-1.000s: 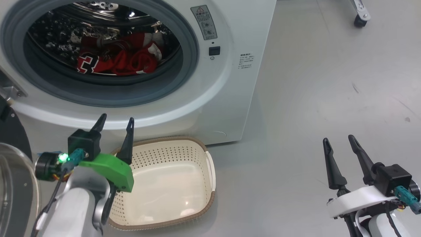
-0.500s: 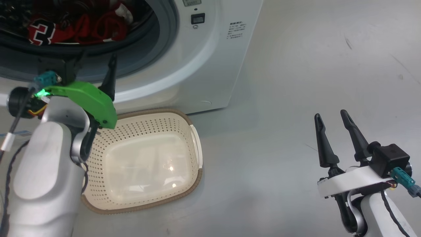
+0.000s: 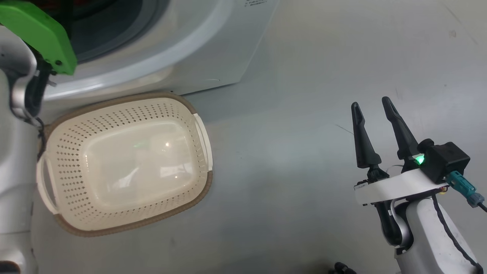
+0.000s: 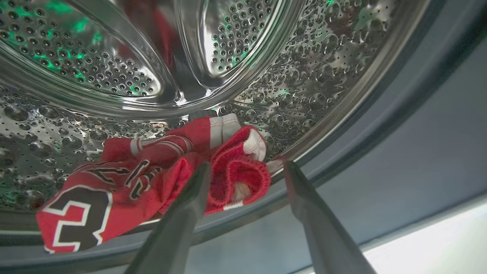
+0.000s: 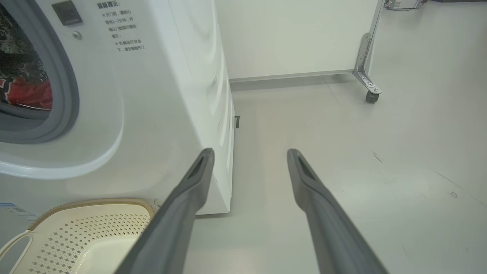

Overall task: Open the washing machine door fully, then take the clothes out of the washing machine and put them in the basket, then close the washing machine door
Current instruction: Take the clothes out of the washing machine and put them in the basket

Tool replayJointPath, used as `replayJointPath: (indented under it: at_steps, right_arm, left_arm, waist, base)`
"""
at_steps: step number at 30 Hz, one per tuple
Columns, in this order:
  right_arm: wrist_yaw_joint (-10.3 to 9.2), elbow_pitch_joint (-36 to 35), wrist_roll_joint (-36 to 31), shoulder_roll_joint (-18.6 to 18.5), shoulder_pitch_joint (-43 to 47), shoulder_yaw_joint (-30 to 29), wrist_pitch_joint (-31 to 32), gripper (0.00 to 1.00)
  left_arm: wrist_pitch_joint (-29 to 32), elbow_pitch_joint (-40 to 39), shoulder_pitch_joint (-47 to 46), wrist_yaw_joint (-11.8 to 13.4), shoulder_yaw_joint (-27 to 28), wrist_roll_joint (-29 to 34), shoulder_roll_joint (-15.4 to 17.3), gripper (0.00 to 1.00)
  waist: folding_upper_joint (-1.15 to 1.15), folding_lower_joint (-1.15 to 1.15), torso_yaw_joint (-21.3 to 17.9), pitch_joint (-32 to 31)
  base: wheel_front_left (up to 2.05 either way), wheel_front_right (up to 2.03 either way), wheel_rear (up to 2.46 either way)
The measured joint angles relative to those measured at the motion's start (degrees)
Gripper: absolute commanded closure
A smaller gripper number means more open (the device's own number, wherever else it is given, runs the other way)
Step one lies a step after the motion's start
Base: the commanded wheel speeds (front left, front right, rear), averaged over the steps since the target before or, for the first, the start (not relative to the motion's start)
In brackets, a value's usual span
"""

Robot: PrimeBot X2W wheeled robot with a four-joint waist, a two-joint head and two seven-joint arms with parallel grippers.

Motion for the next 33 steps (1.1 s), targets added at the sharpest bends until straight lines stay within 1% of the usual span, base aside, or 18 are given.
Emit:
replayJointPath:
  at_steps: [4, 6, 7, 10, 12, 16, 21, 22, 23, 24, 25, 30, 33]
  right_arm:
    - [0.35, 0.88, 0.1, 0.71, -1.37, 0.1, -0.25, 0.0]
    - [0.58, 1.49, 0.1, 0.93, -1.83, 0.09, -0.32, 0.0]
    - [0.82, 2.22, 0.1, 1.2, -2.15, 0.12, -0.48, 0.0]
    - [0.83, 2.92, 0.1, 1.35, -2.6, 0.18, -0.49, 0.0]
    - [1.24, 3.61, 0.11, 1.4, -2.98, 0.11, -0.56, 0.0]
    - [1.29, 4.39, 0.11, 1.62, -3.15, 0.0, -0.64, 0.0]
    - [1.34, 5.56, 0.11, 1.93, -3.46, -0.11, -0.81, 0.0]
    - [1.36, 5.75, 0.11, 1.99, -3.65, -0.15, -0.81, 0.0]
    - [1.52, 5.86, 0.11, 2.04, -3.86, -0.2, -0.82, 0.0]
    - [1.78, 5.94, 0.11, 2.08, -4.0, -0.23, -0.82, 0.0]
    - [1.78, 6.08, 0.11, 2.1, -4.12, -0.27, -0.82, 0.0]
    - [1.85, 6.68, 0.11, 2.19, -4.47, -0.52, -0.83, 0.0]
    - [2.31, 6.68, 0.11, 2.25, -4.97, -1.04, -0.83, 0.0]
  left_arm:
    - [0.87, 1.8, -3.08, -0.1, 0.41, 0.94, 2.32, 0.0]
    - [1.43, 2.9, -4.39, -0.12, 0.56, 1.02, 2.81, 0.0]
    - [2.08, 4.22, -5.48, -0.59, 0.55, 1.09, 3.18, 0.0]
    - [2.09, 5.46, -6.01, -0.63, 0.56, 1.08, 3.37, 0.0]
    - [2.63, 7.04, -7.19, -0.66, 0.57, 1.08, 3.44, 0.0]
    - [2.56, 8.45, -8.63, -0.81, 0.86, 1.08, 3.57, 0.0]
    - [2.55, 10.82, -10.13, -0.8, 1.05, 1.22, 4.52, 0.0]
    - [2.55, 11.26, -10.27, -0.78, 1.07, 1.43, 4.52, 0.18]
    - [2.59, 11.87, -10.48, -0.59, 1.05, 1.47, 4.55, 0.54]
    - [2.66, 12.4, -10.67, -0.56, 0.98, 1.68, 4.59, 0.67]
    - [2.66, 12.85, -10.84, -0.55, 0.99, 1.86, 4.59, 1.0]
    - [3.24, 14.91, -11.48, -0.02, 1.27, 1.87, 4.58, 1.0]
    - [2.75, 15.6, -11.94, -0.01, 1.38, 1.85, 4.56, 1.0]
  waist:
    - [0.0, 0.0, -1.52, 2.8]
    - [0.0, 0.0, -2.34, 4.03]
    - [0.0, 0.0, -3.18, 5.11]
    - [0.0, 0.0, -4.06, 5.96]
    - [0.0, -0.01, -5.16, 7.05]
    - [0.0, -0.01, -5.94, 7.8]
    - [0.0, -0.01, -6.51, 8.23]
    - [0.0, -0.01, -6.53, 8.22]
    - [0.0, -0.01, -6.54, 8.2]
    - [0.0, -0.01, -6.55, 8.18]
    - [0.0, -0.01, -6.56, 8.16]
    - [0.0, -0.01, -6.53, 7.96]
    - [0.0, -0.01, -6.49, 7.8]
  base:
    - [0.0, 0.0, 0.0]
    - [0.0, 0.0, 0.0]
    - [0.0, 0.0, 0.0]
    - [0.0, 0.0, 0.0]
    - [0.0, 0.0, 0.0]
    - [0.0, 0.0, 0.0]
    - [0.0, 0.0, 0.0]
    - [0.0, 0.0, 0.0]
    - [0.0, 0.0, 0.0]
    - [0.0, 0.0, 0.0]
    - [0.0, 0.0, 0.0]
    - [0.0, 0.0, 0.0]
    - [0.0, 0.0, 0.0]
